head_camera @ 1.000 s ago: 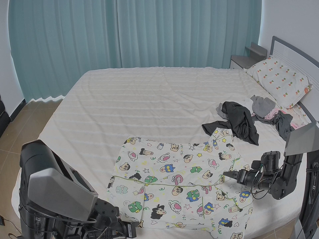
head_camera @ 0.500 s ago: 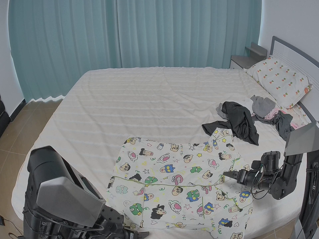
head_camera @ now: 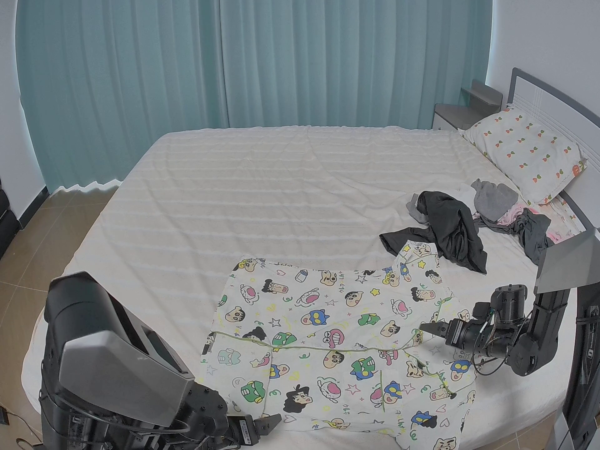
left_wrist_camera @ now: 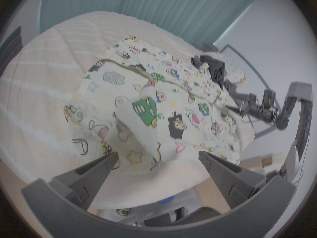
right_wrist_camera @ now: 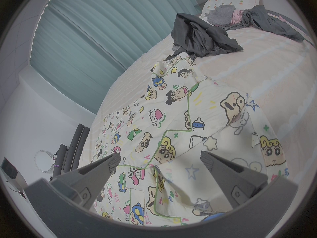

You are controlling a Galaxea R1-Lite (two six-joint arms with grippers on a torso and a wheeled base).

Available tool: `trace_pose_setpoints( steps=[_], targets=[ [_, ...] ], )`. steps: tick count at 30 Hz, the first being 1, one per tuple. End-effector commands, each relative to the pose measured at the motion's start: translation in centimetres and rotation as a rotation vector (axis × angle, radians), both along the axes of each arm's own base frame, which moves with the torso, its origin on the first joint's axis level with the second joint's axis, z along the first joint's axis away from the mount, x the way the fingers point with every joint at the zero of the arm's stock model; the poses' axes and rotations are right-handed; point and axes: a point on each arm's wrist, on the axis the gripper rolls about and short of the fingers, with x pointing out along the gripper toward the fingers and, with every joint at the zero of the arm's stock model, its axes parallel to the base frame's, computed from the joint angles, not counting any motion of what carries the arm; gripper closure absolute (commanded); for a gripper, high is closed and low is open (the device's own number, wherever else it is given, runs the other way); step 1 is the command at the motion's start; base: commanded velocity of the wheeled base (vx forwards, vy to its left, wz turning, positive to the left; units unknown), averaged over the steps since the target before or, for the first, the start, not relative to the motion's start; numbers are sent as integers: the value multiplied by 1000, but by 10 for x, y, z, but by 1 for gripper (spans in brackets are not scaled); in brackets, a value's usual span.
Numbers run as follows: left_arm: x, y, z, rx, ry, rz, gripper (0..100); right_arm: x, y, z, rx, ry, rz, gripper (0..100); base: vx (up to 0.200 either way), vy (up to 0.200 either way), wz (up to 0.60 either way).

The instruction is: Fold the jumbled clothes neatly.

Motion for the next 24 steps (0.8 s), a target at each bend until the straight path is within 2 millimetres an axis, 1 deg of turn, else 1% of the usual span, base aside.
trace_pose_setpoints(
  steps=[1,3,5,6,7,9,13,18,19,21,24],
  targets=[
    [2,0,9,-35,-37,39,0,0,0,0,0,1,1,0,0,0,0],
    [9,-3,8,-59,-55,100,0,0,0,-1,-1,2,1,0,0,0,0],
    [12,-3,8,-73,-57,124,0,0,0,-1,-1,2,1,0,0,0,0],
    [16,-1,7,-84,-54,151,0,0,0,-1,-1,2,1,0,0,0,0],
    [16,-1,7,-83,-55,154,0,0,0,-1,-1,2,1,0,0,0,0],
    [20,2,1,-80,-38,188,0,0,0,0,0,1,0,0,0,0,0],
    [31,2,1,-146,-32,261,0,0,0,0,0,1,1,0,0,0,0],
    [28,1,1,-155,-19,262,0,0,0,0,0,1,0,0,0,0,0],
    [23,-2,1,-159,-5,245,0,0,0,0,0,1,0,0,0,0,0],
    [21,-2,1,-154,1,240,0,0,0,0,0,1,0,0,0,0,0],
    [12,-1,0,-134,22,219,0,0,0,-1,-1,2,1,0,0,0,0]
  ],
)
